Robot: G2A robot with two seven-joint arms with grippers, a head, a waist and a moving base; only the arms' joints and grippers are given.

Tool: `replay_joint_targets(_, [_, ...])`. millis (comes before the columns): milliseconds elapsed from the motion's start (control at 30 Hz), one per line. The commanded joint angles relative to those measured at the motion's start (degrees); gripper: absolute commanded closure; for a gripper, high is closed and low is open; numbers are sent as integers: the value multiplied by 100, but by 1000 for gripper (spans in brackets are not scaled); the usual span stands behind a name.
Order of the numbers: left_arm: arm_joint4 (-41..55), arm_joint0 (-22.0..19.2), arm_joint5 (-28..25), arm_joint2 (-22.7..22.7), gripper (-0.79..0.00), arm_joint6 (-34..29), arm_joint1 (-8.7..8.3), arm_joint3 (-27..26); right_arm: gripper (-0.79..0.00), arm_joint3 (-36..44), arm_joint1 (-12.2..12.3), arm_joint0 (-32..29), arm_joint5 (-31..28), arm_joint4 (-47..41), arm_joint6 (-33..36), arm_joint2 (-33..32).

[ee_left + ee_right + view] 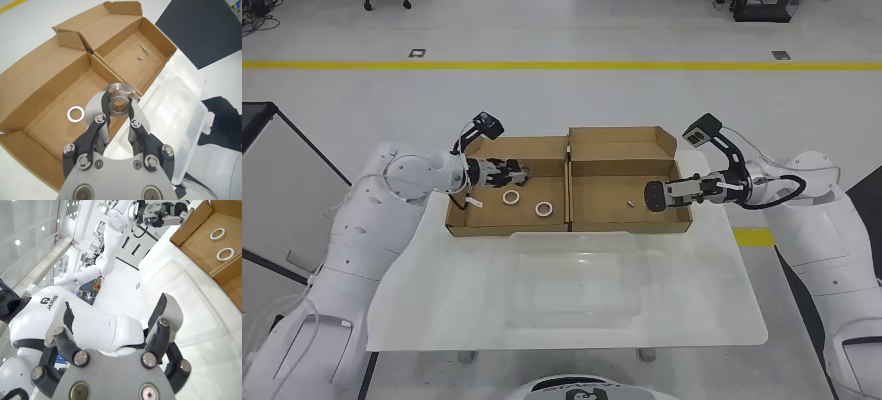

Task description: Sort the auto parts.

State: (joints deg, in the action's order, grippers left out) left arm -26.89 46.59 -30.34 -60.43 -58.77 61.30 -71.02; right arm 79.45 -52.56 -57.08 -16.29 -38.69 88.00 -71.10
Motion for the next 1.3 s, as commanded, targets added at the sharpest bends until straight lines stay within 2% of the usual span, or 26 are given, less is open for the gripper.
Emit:
replay_joint_targets(0, [-402,-117,-72,124,0,77,12,219,-785,0,0,0,0,0,0,0])
replay_joint_targets(233, [-1152,-487,-247,599,0,369,126,933,-785,0,0,0,0,0,0,0])
replay_joint_targets(767, [-1890,-1155,-385,1523,0,988,524,2491,-785,0,0,0,0,0,0,0])
replay_joint_targets(1267, [-2525,-1368,-343,1891,0,1445,725,3468,-785,0,0,0,0,0,0,0])
